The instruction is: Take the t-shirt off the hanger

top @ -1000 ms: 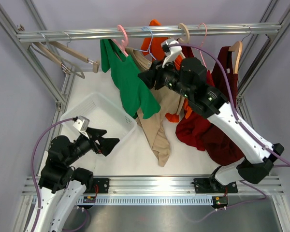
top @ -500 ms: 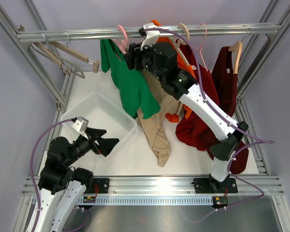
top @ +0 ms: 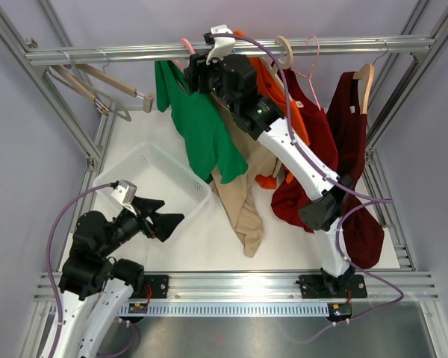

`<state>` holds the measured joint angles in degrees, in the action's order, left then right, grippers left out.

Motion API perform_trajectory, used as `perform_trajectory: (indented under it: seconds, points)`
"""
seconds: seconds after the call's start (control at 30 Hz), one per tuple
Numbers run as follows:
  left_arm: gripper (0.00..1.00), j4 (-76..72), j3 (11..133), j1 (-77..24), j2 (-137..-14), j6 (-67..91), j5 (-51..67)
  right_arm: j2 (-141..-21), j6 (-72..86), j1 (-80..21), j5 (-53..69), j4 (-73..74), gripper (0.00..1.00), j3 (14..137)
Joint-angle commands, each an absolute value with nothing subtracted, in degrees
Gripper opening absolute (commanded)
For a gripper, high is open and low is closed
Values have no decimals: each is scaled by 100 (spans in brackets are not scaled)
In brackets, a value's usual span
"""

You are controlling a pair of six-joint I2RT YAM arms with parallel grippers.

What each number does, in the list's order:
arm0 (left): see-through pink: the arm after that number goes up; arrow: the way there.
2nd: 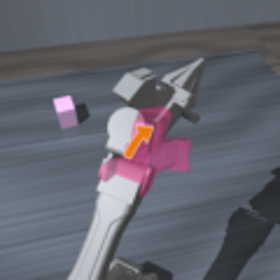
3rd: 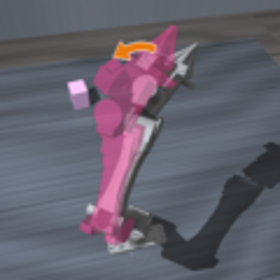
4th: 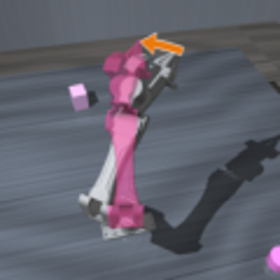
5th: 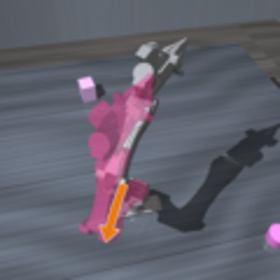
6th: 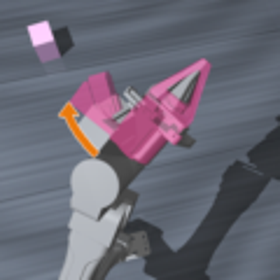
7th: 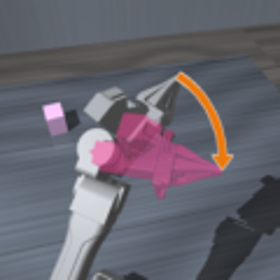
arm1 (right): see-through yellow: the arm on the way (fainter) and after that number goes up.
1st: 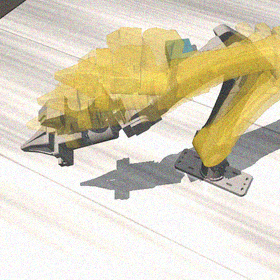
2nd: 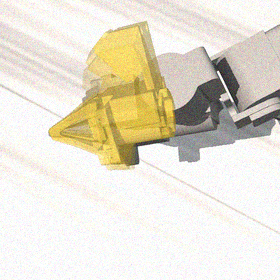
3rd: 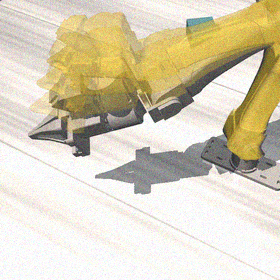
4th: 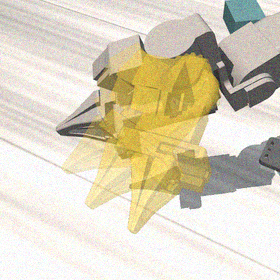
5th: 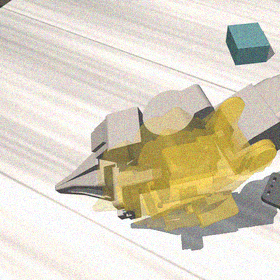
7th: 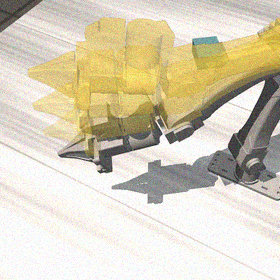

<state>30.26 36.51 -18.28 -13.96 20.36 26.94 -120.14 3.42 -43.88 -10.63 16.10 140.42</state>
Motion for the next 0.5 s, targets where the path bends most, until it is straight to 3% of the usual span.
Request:
perform_trajectory:
  seconds: [0.0,0.3,0.47]
  points:
    - [99,2769,3674,-1846,-1406,2039,2865,-12093,404,-4254,-784,1153,62,14317]
    - [99,2760,3674,-1846,-1433,2039,2865,-12472,536,-4245,-642,923,54,14546]
    - [99,2760,3674,-1846,-1433,2039,2883,-12428,519,-4236,-694,712,35,14405]
